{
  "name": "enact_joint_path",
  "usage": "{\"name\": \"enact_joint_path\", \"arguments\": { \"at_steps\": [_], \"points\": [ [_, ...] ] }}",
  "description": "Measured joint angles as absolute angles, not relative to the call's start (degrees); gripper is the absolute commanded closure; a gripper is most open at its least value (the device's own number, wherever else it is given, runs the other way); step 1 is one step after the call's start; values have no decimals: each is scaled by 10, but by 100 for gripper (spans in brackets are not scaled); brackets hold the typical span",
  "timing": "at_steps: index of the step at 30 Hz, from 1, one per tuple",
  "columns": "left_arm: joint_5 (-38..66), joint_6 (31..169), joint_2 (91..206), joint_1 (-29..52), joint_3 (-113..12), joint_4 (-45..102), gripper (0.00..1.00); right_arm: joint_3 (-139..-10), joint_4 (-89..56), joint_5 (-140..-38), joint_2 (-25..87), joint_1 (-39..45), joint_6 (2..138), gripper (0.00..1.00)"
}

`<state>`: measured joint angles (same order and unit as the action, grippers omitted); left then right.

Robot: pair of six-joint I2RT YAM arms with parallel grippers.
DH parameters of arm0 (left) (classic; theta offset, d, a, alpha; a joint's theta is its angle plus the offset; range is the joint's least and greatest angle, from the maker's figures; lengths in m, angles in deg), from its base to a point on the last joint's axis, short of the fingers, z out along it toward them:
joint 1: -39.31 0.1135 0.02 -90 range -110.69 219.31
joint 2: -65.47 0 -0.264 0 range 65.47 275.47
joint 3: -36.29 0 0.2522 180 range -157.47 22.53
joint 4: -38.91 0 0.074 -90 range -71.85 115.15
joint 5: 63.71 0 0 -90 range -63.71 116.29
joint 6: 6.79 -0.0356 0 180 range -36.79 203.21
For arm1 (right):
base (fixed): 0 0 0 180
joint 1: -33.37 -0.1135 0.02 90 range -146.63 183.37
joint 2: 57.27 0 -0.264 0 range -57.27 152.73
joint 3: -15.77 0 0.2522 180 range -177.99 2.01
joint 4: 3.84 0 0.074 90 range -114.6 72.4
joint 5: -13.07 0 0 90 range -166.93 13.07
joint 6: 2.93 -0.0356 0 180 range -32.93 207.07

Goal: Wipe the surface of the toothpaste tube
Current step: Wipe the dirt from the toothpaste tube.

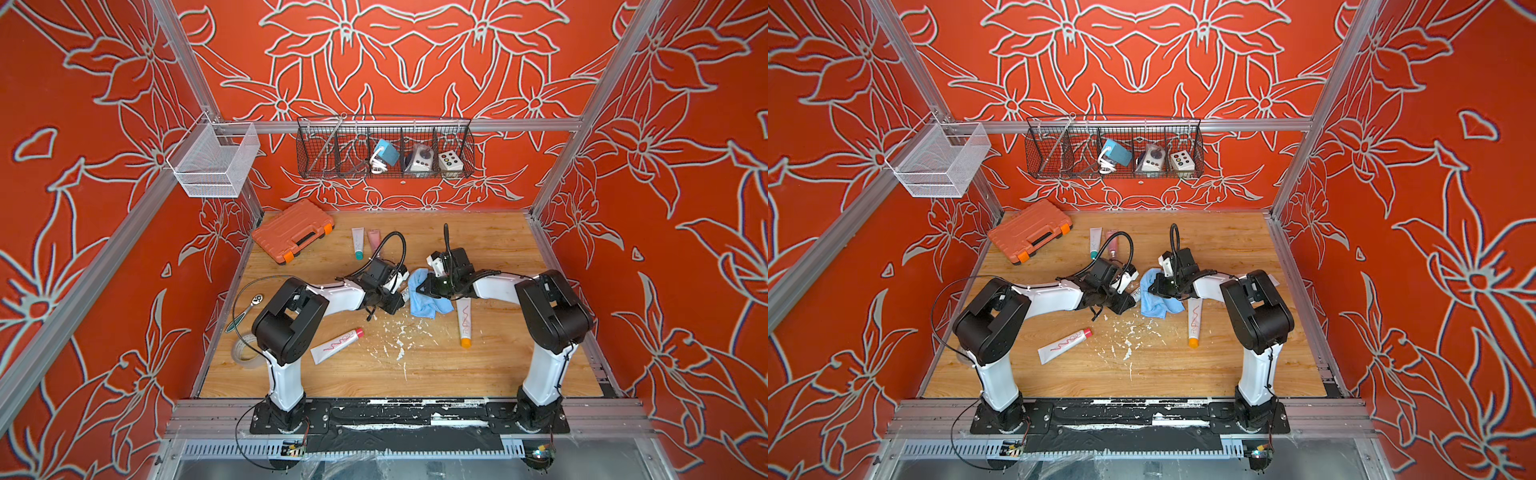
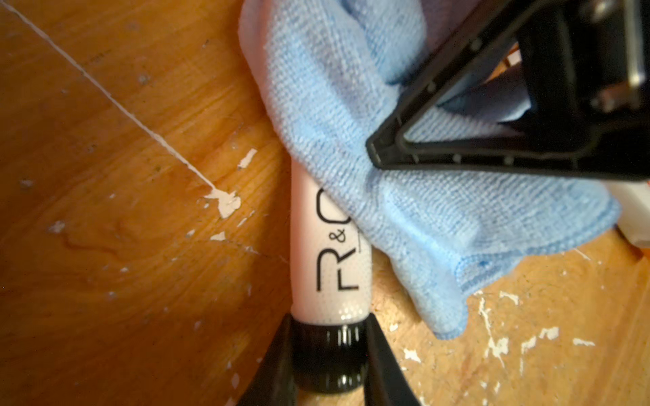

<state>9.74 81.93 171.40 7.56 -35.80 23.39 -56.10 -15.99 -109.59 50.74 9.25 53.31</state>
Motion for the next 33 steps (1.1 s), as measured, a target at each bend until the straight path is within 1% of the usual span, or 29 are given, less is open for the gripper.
{"name": "enact_joint_path", "arguments": {
  "at_steps": [12,20,33],
  "points": [
    [99,819,1714,78,-358,242,88,-623,-231,-1087,534,120,565,100],
    [86,819,1714,78,-358,239,88,-658,-273,-1040,536,147,591,100],
    [80,819,1714,78,-358,238,88,-660,-260,-1047,546,148,593,100]
  ]
}}
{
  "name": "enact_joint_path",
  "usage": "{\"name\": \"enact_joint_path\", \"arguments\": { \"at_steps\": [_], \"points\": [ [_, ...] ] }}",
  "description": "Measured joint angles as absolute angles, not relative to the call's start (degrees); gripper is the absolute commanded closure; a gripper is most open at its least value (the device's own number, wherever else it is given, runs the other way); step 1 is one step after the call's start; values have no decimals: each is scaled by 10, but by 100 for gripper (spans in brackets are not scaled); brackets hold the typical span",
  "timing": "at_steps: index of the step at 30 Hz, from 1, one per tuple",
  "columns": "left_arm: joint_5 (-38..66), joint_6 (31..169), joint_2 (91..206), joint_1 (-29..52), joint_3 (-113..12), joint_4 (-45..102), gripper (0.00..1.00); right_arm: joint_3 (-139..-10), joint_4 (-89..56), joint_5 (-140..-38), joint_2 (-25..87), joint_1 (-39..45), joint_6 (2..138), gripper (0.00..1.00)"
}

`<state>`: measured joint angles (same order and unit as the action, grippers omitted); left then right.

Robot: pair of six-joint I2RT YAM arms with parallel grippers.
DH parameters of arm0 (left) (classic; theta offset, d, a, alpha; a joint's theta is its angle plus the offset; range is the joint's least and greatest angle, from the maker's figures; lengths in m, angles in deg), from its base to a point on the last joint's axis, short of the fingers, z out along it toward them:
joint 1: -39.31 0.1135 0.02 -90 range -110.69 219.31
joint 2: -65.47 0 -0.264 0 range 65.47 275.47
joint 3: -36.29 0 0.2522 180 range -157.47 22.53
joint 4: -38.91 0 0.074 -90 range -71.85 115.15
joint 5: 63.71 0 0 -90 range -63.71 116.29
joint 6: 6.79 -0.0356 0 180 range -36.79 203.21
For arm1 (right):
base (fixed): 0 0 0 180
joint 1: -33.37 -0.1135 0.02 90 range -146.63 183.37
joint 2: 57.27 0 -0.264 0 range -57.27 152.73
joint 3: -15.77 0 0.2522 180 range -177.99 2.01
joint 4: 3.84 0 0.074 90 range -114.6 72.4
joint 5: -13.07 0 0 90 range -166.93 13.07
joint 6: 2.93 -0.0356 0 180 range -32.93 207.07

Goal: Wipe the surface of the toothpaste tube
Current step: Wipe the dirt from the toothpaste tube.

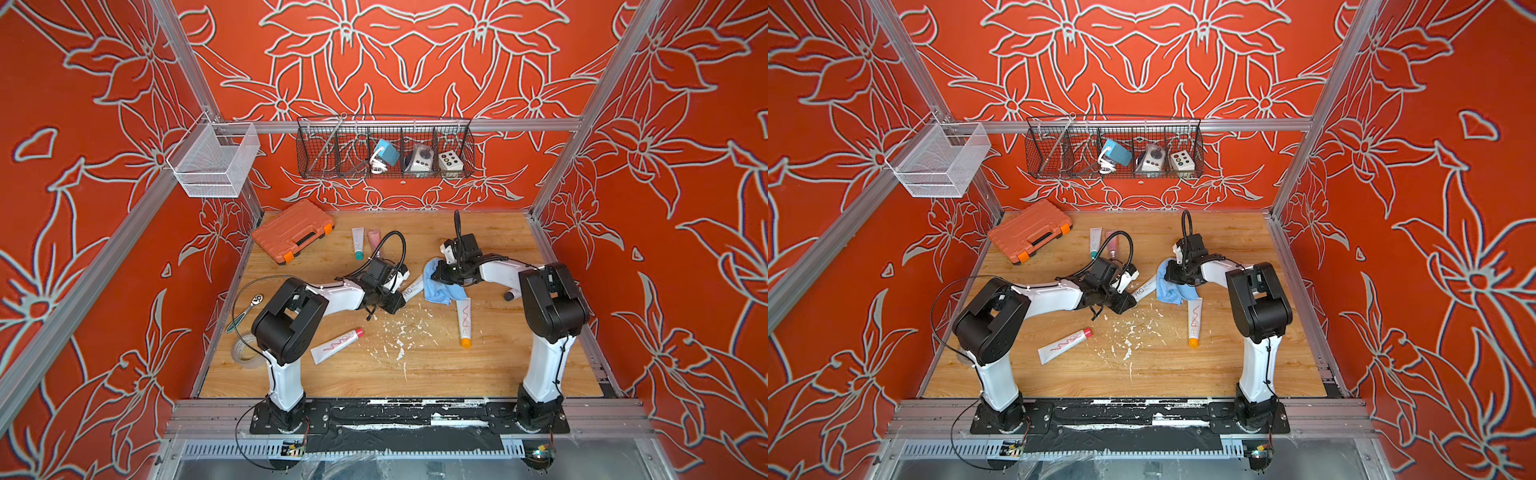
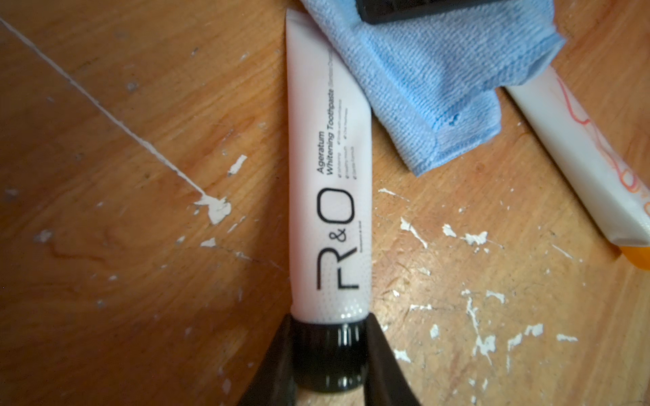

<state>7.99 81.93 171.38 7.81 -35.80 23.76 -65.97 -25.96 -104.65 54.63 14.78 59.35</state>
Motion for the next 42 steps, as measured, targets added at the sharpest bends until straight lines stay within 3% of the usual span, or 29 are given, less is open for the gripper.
{"name": "enact_joint_path", "arguments": {
  "at_steps": [15,30,42],
  "points": [
    [80,819,1714,78,-358,223,88,-631,-188,-1055,543,98,582,100],
    [80,819,1714,78,-358,220,88,-513,-24,-1072,493,14,489,100],
    [79,819,1714,78,-358,219,88,-491,0,-1071,478,-4,460,100]
  ]
}}
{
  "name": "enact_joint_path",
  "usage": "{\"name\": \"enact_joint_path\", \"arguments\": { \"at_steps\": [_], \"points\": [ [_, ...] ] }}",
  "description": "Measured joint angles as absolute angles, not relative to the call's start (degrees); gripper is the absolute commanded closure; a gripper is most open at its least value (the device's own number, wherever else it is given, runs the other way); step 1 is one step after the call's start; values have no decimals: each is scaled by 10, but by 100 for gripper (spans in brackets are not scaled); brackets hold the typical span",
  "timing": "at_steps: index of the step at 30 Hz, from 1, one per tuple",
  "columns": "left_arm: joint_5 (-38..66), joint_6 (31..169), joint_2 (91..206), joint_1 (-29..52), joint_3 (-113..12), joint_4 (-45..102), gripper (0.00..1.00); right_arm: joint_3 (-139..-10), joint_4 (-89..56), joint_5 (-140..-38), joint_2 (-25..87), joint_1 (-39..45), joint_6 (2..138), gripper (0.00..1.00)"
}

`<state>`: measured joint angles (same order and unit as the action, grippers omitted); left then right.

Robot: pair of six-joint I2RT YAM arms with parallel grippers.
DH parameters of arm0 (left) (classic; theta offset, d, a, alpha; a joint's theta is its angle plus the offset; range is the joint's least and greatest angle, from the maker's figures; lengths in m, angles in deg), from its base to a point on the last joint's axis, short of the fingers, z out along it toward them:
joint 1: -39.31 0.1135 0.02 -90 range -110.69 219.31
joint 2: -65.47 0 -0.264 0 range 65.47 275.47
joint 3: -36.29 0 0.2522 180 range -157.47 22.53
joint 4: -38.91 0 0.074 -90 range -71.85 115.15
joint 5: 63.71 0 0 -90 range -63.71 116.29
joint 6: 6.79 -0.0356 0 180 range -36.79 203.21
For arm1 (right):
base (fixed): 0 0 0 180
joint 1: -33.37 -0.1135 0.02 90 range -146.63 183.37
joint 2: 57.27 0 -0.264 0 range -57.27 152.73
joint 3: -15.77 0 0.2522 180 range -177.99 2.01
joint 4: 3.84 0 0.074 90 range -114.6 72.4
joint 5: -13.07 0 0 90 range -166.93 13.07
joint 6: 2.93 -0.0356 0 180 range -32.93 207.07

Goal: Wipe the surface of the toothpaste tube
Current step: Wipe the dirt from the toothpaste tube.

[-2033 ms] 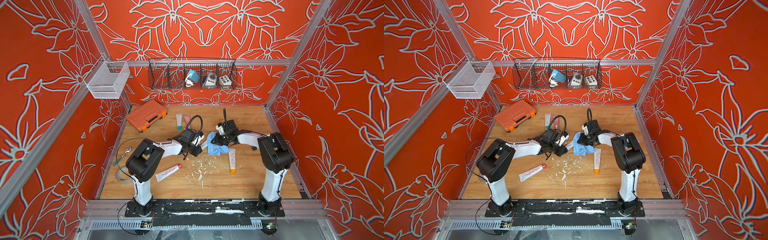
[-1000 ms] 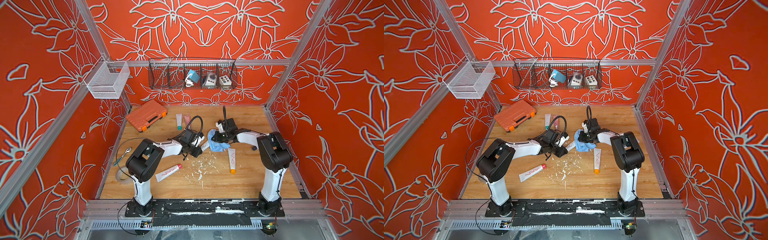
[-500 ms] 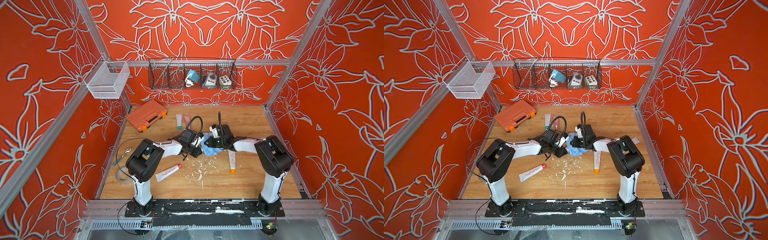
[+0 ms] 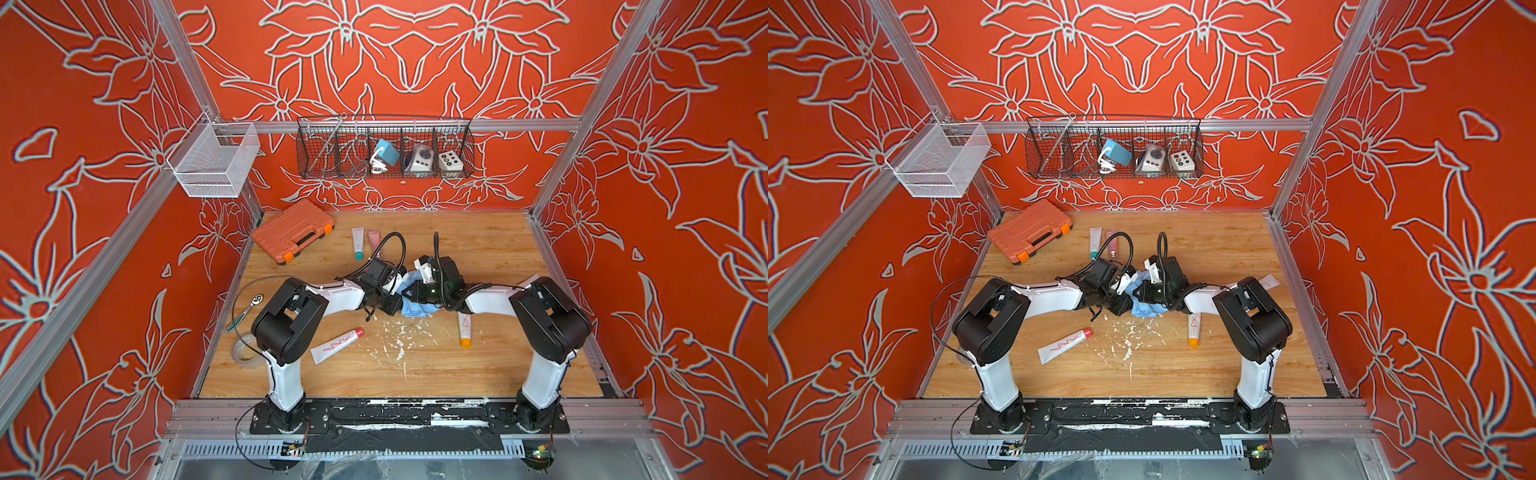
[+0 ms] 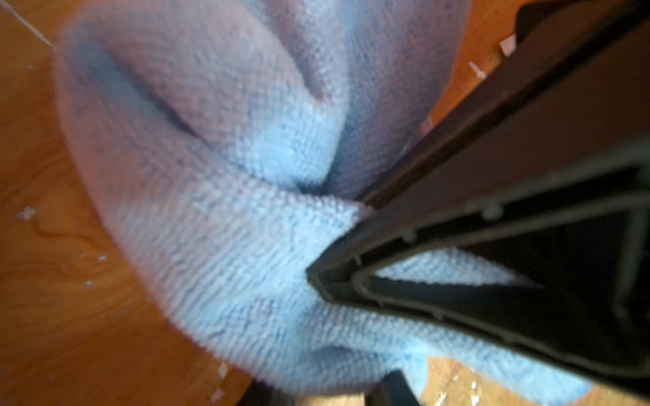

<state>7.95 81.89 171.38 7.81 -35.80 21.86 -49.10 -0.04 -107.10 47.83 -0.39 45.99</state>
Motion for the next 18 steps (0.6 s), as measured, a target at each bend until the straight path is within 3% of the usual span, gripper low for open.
{"name": "enact_joint_path", "arguments": {
  "at_steps": [18],
  "points": [
    [77,819,1714,78,-358,221,88,-540,-67,-1079,502,32,492,100]
  ]
}}
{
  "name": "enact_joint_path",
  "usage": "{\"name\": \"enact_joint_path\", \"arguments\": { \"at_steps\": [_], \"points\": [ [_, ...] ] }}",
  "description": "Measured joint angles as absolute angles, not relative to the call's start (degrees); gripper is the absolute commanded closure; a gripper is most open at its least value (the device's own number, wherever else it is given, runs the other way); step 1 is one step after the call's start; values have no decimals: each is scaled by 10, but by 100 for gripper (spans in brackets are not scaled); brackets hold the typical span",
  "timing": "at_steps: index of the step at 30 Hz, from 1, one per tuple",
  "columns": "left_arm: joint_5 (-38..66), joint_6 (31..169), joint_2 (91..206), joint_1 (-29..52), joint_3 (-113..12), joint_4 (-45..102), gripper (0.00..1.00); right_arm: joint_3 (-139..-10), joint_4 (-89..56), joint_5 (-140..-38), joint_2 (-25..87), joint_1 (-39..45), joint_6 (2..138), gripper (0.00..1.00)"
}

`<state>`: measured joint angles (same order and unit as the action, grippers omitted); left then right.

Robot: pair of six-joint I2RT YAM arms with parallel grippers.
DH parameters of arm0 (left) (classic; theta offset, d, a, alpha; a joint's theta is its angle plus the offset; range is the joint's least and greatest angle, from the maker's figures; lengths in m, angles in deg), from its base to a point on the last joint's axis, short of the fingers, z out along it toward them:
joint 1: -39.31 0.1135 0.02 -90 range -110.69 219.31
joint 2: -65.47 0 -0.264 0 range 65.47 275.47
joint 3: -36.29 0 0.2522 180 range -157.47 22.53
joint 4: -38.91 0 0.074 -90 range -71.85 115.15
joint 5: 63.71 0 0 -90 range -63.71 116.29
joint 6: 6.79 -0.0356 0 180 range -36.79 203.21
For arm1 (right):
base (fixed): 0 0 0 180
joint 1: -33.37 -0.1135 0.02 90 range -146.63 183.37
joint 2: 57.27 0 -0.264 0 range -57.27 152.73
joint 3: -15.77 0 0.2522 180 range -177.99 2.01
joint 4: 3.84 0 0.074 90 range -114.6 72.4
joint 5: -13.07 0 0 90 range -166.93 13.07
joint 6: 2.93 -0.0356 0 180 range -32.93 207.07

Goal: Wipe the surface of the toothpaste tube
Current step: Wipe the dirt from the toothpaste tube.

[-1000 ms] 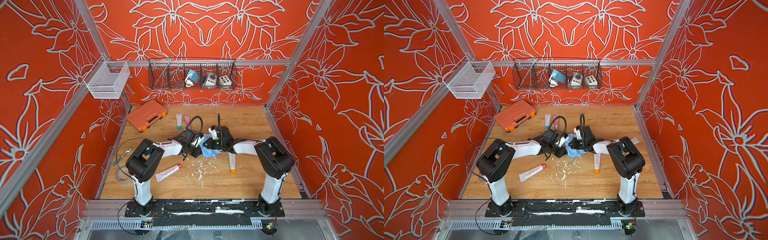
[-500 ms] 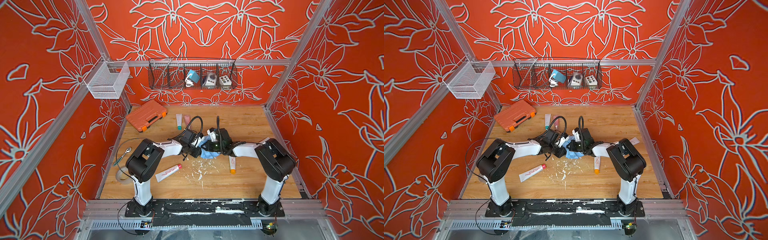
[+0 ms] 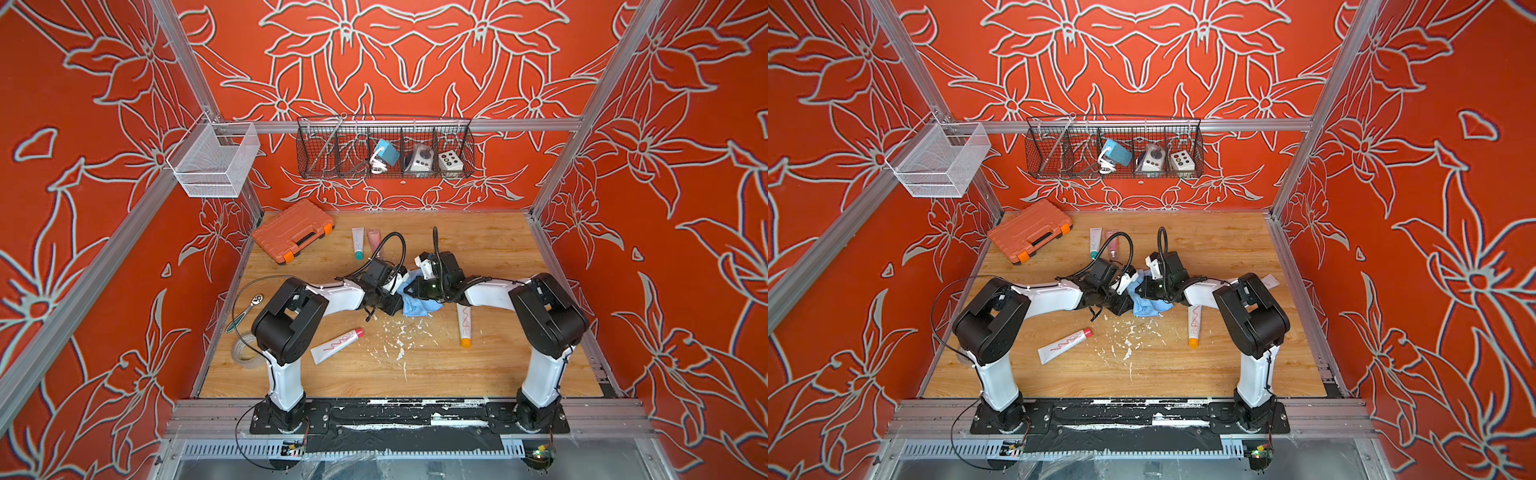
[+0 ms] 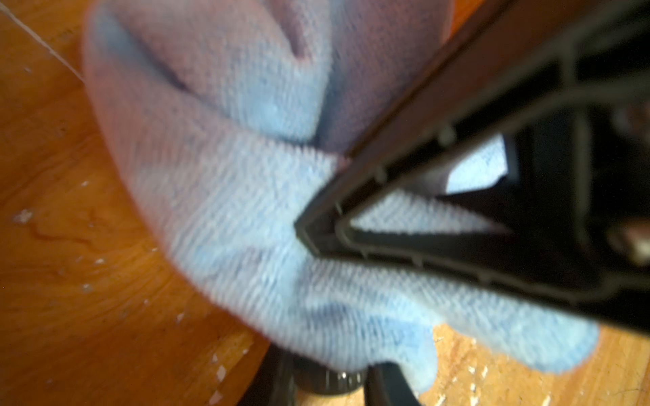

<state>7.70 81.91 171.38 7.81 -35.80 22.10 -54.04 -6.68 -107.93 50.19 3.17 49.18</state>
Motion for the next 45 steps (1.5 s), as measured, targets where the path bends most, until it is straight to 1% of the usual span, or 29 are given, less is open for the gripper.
{"name": "enact_joint_path", "arguments": {
  "at_steps": [14,26,34,45],
  "points": [
    [76,819,1714,78,-358,223,88,-560,-83,-1080,523,106,519,100],
    [76,819,1712,78,-358,225,88,-582,-108,-1074,537,133,541,100],
    [76,819,1712,78,-358,226,88,-582,-108,-1076,537,134,542,100],
    [76,819,1712,78,-358,217,88,-535,-61,-1065,511,103,532,100]
  ]
}}
